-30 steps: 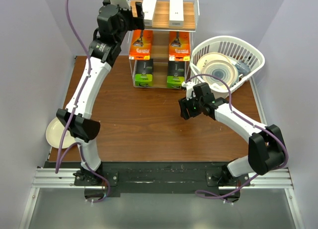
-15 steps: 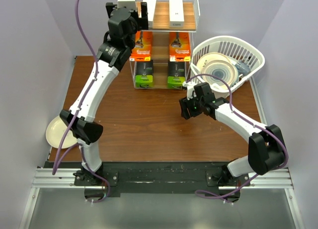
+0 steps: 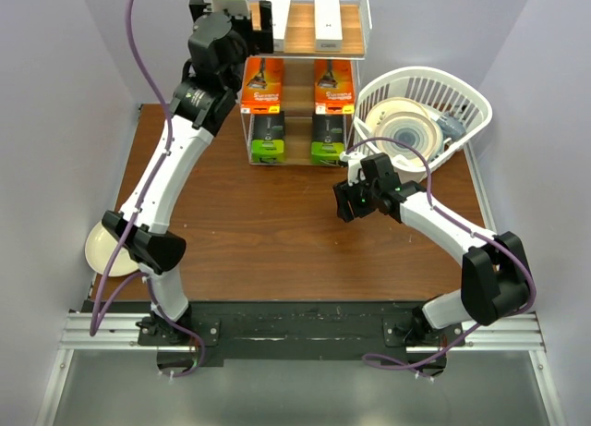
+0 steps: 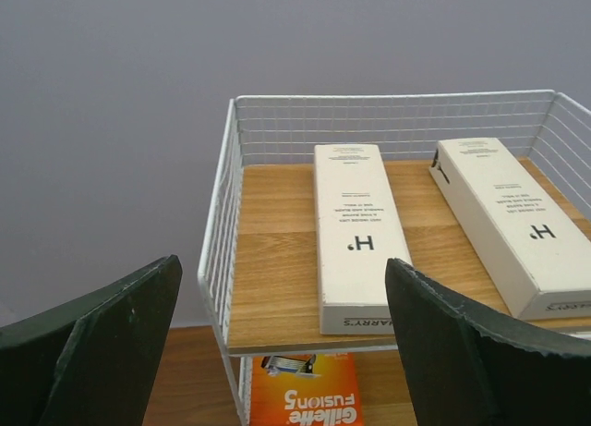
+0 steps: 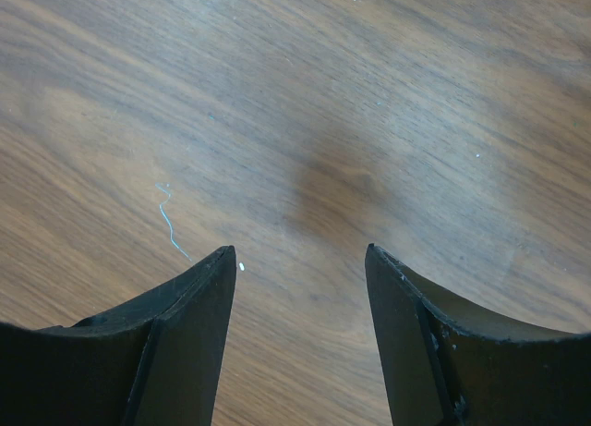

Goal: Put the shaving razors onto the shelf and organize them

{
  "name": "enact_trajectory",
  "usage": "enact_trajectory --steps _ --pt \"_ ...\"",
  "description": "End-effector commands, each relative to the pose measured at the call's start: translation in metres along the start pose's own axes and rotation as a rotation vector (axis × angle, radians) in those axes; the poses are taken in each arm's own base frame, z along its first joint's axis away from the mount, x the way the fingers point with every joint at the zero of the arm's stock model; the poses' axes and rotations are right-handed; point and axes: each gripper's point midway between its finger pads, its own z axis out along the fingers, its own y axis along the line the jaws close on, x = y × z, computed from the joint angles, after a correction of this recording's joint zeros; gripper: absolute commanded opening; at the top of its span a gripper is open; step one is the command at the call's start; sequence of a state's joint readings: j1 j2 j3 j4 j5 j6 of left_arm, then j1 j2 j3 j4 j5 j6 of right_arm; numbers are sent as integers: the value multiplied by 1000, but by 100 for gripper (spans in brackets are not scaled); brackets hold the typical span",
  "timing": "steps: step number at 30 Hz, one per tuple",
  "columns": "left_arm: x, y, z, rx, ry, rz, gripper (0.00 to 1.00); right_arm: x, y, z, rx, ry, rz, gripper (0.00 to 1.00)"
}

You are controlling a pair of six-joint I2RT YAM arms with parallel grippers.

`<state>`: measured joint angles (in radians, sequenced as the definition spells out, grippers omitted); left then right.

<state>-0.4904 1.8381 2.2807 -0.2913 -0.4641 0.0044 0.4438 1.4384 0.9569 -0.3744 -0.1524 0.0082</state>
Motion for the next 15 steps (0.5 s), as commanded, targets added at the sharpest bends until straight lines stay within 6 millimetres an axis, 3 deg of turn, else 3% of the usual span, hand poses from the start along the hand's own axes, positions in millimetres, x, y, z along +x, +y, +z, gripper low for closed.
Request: enact_trajectory --steps 1,7,15 --pt "-52 -10 -14 130 -122 -32 97 -17 3 -9 -10 -56 1 63" --pt "-39 -35 -17 269 -90 -20 98 -20 1 -10 -2 -66 4 63" --pt "-13 -40 -8 254 -30 -36 100 -14 1 -11 -3 -63 10 63"
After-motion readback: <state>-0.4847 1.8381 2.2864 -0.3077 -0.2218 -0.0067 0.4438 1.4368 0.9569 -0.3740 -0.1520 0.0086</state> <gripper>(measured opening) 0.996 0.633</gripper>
